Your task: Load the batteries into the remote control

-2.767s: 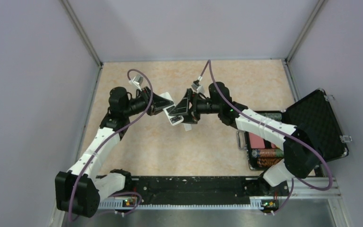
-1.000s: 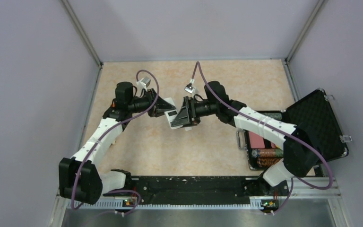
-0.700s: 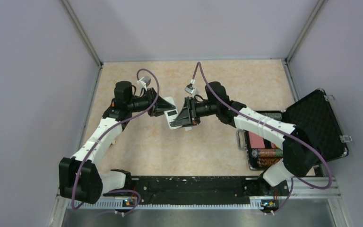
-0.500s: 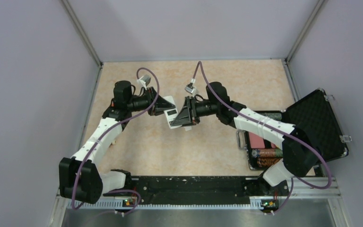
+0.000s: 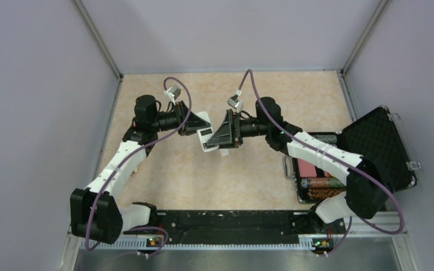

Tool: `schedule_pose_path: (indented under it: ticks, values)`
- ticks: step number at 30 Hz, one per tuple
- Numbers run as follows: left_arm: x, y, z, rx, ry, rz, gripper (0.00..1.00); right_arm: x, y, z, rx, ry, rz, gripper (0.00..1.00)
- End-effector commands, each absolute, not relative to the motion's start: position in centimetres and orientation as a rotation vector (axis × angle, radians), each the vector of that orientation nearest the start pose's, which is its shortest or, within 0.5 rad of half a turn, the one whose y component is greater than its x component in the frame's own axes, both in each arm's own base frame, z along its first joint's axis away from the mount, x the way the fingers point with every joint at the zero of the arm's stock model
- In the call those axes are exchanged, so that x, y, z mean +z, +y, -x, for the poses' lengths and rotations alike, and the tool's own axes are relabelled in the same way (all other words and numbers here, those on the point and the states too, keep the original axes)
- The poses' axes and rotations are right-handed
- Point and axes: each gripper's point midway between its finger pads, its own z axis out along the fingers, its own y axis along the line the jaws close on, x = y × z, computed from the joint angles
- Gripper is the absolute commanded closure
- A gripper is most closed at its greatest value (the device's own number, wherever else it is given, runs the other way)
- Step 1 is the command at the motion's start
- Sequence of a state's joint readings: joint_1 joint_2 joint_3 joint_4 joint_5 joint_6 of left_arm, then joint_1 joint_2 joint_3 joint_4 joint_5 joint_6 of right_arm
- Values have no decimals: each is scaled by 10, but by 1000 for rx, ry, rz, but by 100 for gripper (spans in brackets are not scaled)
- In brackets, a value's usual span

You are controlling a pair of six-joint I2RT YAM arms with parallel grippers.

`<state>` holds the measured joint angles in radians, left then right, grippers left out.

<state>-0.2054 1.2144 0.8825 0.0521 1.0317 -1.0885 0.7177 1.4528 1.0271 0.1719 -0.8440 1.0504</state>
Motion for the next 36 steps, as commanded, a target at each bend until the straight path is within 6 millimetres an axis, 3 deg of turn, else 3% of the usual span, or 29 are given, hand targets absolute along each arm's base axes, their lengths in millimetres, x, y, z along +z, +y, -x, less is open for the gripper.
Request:
schedule_pose_path:
  ticks: [1, 10, 17, 22, 28, 30, 33, 36]
  values:
    - [315, -224, -259, -1721, 1956, -103, 100, 295, 361, -188, 1899, 2109, 408, 30]
    - [326, -221, -253, -1697, 1861, -175, 100, 283, 358, -194, 1810, 2135, 425, 43]
    - [319, -207, -264, -1564, 1858, -80, 100, 277, 351, -203, 1688, 2148, 372, 41]
    - [292, -163, -284, -1213, 1896, 159, 100, 220, 324, -226, 1294, 2321, 279, 39]
    - [280, -118, -282, -936, 1825, 346, 100, 150, 297, -256, 832, 2470, 273, 41]
    - [277, -108, -279, -889, 1798, 400, 100, 135, 295, -263, 712, 2517, 265, 52]
    - [274, -96, -272, -859, 1739, 475, 100, 111, 296, -274, 558, 2588, 184, 77]
    - [266, -92, -267, -886, 1683, 528, 100, 83, 288, -284, 368, 2634, 87, 90]
